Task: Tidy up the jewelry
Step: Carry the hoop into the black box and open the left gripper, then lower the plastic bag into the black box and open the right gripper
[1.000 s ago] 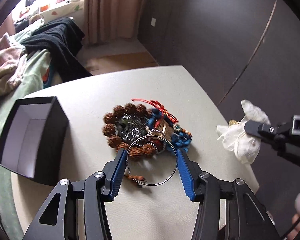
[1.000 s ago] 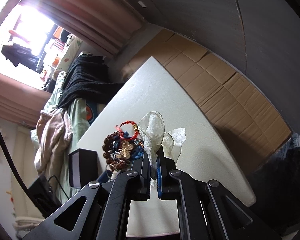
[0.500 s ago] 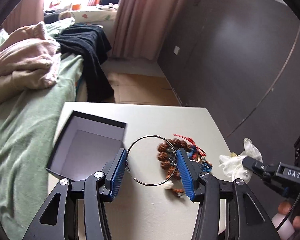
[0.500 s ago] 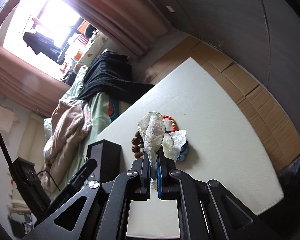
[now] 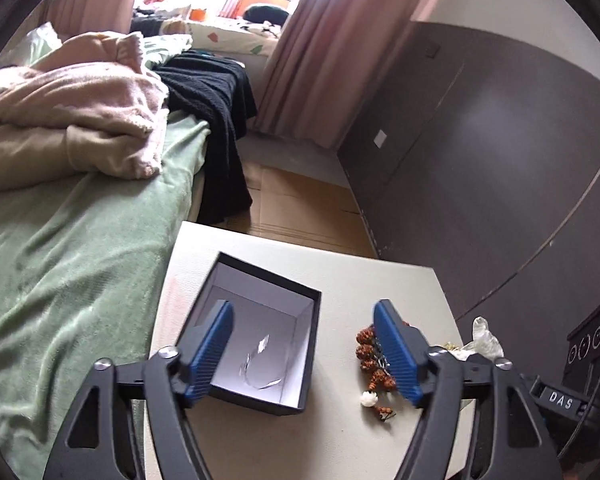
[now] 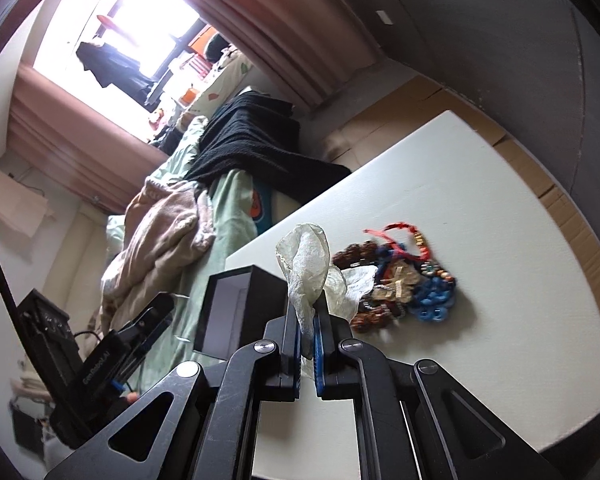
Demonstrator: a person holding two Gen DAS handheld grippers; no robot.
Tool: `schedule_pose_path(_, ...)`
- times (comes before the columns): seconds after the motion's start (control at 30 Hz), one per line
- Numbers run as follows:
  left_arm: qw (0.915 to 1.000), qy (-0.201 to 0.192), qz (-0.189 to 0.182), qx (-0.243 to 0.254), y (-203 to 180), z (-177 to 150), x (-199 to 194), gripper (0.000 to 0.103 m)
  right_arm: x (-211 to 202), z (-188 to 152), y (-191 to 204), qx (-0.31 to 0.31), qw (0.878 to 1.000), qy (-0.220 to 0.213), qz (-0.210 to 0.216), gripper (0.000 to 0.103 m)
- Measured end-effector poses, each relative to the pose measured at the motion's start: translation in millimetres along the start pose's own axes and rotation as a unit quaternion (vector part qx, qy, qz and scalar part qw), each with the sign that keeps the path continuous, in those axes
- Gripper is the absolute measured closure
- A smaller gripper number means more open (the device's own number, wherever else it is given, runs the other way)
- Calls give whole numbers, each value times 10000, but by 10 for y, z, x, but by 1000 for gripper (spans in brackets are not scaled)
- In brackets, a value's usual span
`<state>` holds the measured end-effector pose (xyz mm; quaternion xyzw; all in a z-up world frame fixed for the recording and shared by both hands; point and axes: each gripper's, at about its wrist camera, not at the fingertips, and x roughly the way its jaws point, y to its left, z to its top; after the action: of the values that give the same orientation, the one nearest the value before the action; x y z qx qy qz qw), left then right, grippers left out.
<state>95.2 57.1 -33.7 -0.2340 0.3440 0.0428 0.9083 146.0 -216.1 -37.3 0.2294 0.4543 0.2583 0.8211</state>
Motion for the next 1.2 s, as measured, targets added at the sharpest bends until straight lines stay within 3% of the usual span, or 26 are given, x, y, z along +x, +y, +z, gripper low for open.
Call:
schedule_pose_path(0.27,9986,-142,69,-496,328,112,-107,23,278,-48,443,-474,9976,142,474,97)
schedule_pose_path(0.47,9972,-266,127,-687,487,160,-243,23,490,-64,825,-1167,9916,319,469,97)
schedule_pose_path(0.67,9954,-369,283,-838,607,179,-316,22,721,-49,1025,-1268,9884,491,677,96)
schedule_pose_path(0.7,9952,-373,313,-844,612,177,-321,21,764,-36,1058,-1270,9876,548,745,92)
schedule_pose_path(0.73,9951,-377,354,-845,616,172,-322,19,813,-24,1089,-1290,9860,671,819,74)
schedule_pose_path(0.77,9950,-377,371,-841,612,169,-321,18,828,-31,1090,-1290,9849,770,859,49)
schedule_pose_path(0.83,9953,-364,376,-810,598,166,-315,17,753,-42,1039,-1220,9869,610,858,33)
schedule_pose_path(1.2,9985,-208,190,-480,272,51,-226,17,215,142,348,-595,9982,117,-2,30)
